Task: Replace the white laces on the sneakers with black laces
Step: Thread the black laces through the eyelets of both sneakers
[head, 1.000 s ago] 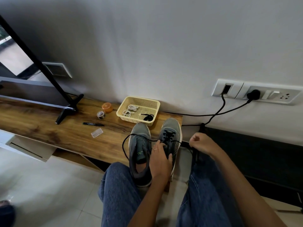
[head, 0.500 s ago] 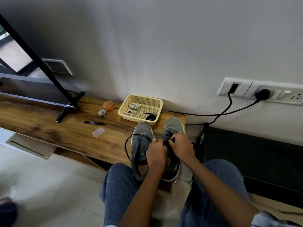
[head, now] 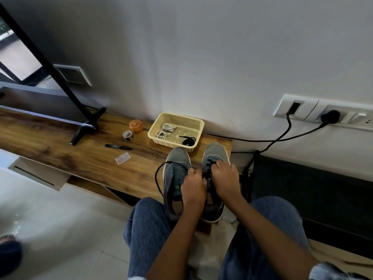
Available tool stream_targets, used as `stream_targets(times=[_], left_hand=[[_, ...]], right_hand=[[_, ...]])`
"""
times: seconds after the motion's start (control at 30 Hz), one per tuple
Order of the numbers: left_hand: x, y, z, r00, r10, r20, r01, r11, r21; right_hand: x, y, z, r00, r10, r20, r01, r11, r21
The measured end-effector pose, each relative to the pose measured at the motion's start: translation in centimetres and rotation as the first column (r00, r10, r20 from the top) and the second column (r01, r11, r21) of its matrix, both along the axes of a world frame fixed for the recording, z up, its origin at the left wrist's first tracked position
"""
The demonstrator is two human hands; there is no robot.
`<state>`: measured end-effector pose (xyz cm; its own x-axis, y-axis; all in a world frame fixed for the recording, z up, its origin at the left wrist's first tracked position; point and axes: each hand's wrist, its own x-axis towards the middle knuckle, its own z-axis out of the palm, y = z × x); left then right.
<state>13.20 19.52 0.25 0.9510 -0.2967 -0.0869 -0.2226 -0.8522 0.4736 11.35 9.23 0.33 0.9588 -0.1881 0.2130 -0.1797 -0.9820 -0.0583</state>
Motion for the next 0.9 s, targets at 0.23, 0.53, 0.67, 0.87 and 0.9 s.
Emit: stream_targets(times=[0.23, 0.53, 0.67, 0.87, 0.9], left_hand=[[-0.1, 0.0, -0.1, 1.0, 0.0, 0.005, 0.0, 1.0, -0.006], [-0.6, -0.2, -0.7, 0.975, -0.076, 0.207, 0.09, 0.994, -0.058], [0.0, -0.4, -1.0, 0.947, -0.12, 0.297, 0.131, 0.991, -0.016], [1.1, -0.5, -1.4, 0.907, -0.201, 0.371, 0.179, 0.979, 0.094], [1.3, -0.5, -1.4, 0.903, -0.206, 0.376, 0.177, 0.978, 0.11]], right_hand=[[-0.2, -0.5, -0.2, 0.995, 0.085, 0.061, -0.087, 0.996, 0.031], [-1.4, -5.0, -0.3, 0.946, -0.297, -0.133, 0.285, 0.563, 0.775], [-2.0, -4.7, -0.8, 0.961, -0.179, -0.211, 0.276, 0.575, 0.77], [-1.8, -3.8, -1.3, 0.97, -0.173, -0.168, 0.239, 0.6, 0.764], [-1.8, -3.8, -1.3, 0.969, -0.177, -0.17, 0.243, 0.599, 0.763]])
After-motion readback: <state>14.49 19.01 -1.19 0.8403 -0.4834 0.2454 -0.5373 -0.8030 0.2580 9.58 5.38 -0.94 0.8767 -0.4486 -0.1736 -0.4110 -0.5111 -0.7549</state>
